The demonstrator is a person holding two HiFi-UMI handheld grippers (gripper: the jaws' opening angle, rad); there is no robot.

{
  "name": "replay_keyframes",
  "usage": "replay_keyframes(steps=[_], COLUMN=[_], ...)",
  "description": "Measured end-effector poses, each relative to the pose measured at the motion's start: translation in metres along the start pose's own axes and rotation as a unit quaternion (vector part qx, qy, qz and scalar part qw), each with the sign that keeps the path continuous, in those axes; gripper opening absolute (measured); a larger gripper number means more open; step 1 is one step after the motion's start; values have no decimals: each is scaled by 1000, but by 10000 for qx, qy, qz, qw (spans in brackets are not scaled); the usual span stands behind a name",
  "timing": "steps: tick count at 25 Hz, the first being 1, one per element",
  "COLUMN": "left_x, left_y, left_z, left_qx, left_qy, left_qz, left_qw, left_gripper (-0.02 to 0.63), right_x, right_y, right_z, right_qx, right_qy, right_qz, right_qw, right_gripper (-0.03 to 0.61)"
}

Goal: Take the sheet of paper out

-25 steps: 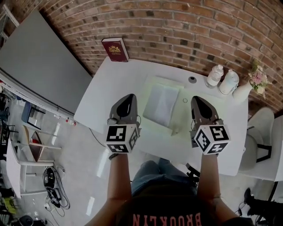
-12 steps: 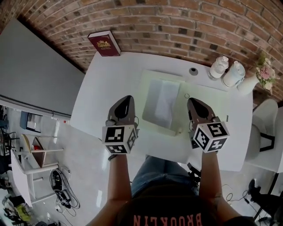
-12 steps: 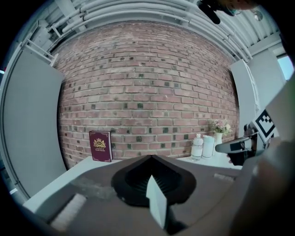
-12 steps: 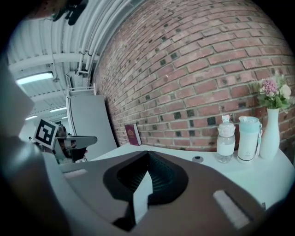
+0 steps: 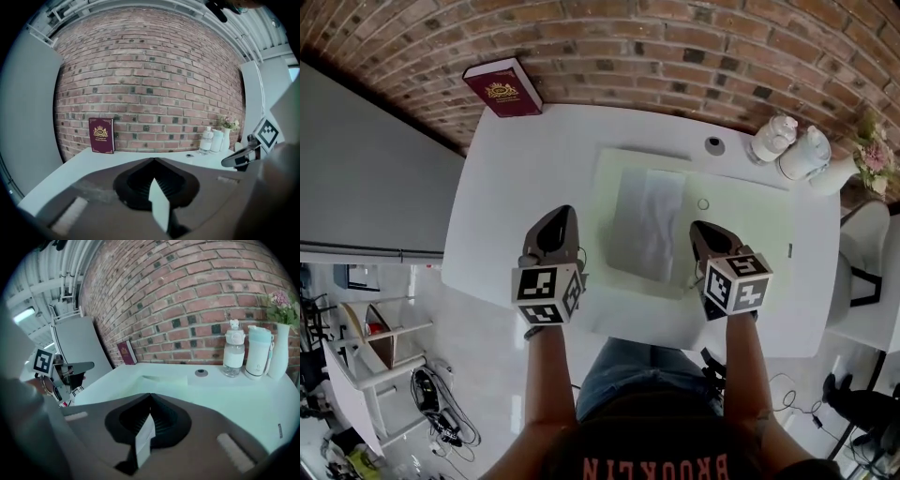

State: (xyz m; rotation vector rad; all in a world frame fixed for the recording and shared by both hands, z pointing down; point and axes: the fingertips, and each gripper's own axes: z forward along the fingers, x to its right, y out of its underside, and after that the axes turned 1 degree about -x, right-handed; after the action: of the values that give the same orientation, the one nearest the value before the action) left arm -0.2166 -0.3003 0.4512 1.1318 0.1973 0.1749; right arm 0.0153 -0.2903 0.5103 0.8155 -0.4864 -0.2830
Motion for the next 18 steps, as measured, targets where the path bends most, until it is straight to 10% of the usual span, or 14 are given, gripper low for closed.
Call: replay_keyframes(steps=[9, 18], left_x=[-23, -41], left_y=[22, 39], left_z=[30, 50], left_qx=[-309, -538], left_qy=[89, 125], left_qz=[-128, -224], left_qw=[9994, 9982], left_gripper=[0, -2], right_x=[1, 11], right_y=[48, 89], right_z=[43, 73], right_qx=[-1045, -1874], right_qy=[-199, -51], right_qz=[592, 1358], right_qw=[9926, 9728], right_gripper=[164, 164])
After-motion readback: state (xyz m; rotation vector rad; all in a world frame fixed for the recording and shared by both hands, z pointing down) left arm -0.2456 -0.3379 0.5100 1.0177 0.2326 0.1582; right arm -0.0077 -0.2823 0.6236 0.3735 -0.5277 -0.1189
